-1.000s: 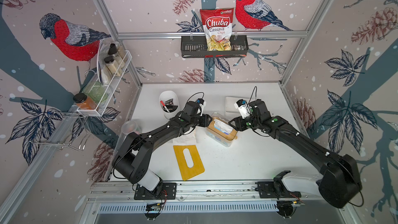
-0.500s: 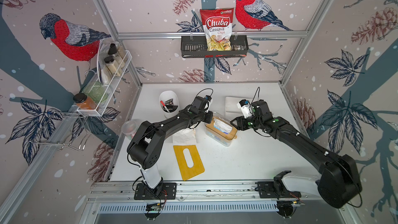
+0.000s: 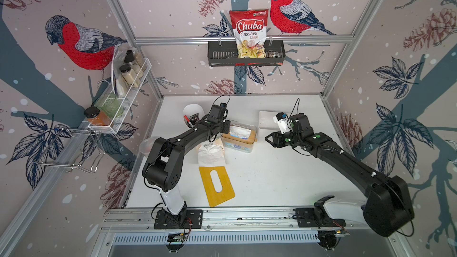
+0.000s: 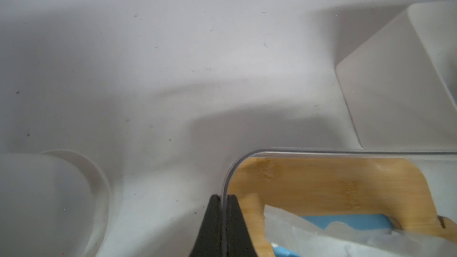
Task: Put the tissue paper into the tissue box
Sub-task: Move the tissue box to the center of the board.
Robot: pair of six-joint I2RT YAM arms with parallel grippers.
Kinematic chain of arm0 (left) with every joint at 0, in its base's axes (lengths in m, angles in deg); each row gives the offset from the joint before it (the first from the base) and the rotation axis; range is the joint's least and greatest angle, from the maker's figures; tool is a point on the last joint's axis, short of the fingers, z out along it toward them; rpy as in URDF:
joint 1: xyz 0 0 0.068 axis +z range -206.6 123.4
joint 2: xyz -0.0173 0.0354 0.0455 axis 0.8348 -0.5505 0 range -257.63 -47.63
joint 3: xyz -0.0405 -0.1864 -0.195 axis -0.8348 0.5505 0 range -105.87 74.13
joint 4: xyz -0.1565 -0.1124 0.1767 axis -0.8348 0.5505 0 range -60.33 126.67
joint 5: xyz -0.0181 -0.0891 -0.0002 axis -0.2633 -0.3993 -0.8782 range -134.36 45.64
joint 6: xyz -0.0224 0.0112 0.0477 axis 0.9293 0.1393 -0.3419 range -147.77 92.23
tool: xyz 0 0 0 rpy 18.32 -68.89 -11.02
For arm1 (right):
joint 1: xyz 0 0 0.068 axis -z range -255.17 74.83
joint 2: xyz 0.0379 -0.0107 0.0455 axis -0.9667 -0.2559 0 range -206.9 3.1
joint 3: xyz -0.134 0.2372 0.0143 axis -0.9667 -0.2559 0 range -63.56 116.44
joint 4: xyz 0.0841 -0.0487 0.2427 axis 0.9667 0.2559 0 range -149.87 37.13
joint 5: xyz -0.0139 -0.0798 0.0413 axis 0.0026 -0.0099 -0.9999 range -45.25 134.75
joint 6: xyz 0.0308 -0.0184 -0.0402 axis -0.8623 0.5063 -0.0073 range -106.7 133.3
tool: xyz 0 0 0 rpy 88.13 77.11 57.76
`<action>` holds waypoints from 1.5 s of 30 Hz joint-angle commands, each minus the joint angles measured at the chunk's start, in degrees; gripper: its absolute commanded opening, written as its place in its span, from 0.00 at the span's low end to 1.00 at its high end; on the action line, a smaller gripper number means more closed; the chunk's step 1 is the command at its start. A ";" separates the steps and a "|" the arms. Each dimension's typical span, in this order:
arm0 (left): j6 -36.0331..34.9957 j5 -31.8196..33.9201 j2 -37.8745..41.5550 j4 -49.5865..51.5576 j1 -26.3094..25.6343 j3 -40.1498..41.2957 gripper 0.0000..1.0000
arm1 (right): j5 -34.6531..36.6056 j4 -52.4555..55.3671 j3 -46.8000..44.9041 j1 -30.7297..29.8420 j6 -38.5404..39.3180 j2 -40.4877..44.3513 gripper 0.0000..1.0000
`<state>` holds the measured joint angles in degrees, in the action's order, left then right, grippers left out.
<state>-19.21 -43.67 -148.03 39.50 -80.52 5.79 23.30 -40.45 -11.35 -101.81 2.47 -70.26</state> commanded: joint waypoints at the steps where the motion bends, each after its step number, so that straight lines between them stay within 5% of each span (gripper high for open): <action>1: -0.72 0.76 -1.10 -0.55 2.63 -2.05 0.04 | -0.46 0.23 0.59 0.00 -1.06 0.61 0.55; 16: 9.08 2.65 -17.94 5.15 5.04 -23.40 0.03 | 22.79 -1.50 8.18 1.63 -5.10 -7.88 0.62; 26: 11.11 -7.48 -8.24 -1.12 5.03 -16.67 0.40 | 27.78 -3.40 10.72 16.13 -7.71 -13.84 0.67; 31: 13.61 -15.13 0.32 -8.63 4.46 -9.30 0.51 | 26.46 -3.00 12.92 18.72 -7.64 -19.77 0.67; 36: 15.77 -19.46 6.44 -12.68 3.91 -3.59 0.56 | 25.50 -3.12 16.07 18.61 -7.50 -25.90 0.59; 45: 17.55 -21.47 15.70 -16.79 3.35 7.69 0.58 | 32.18 -1.21 18.22 15.66 -5.25 -30.00 0.24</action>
<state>-2.55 -63.76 -134.15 27.23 -77.00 11.59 51.54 -42.94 6.40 -85.30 -4.11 -99.97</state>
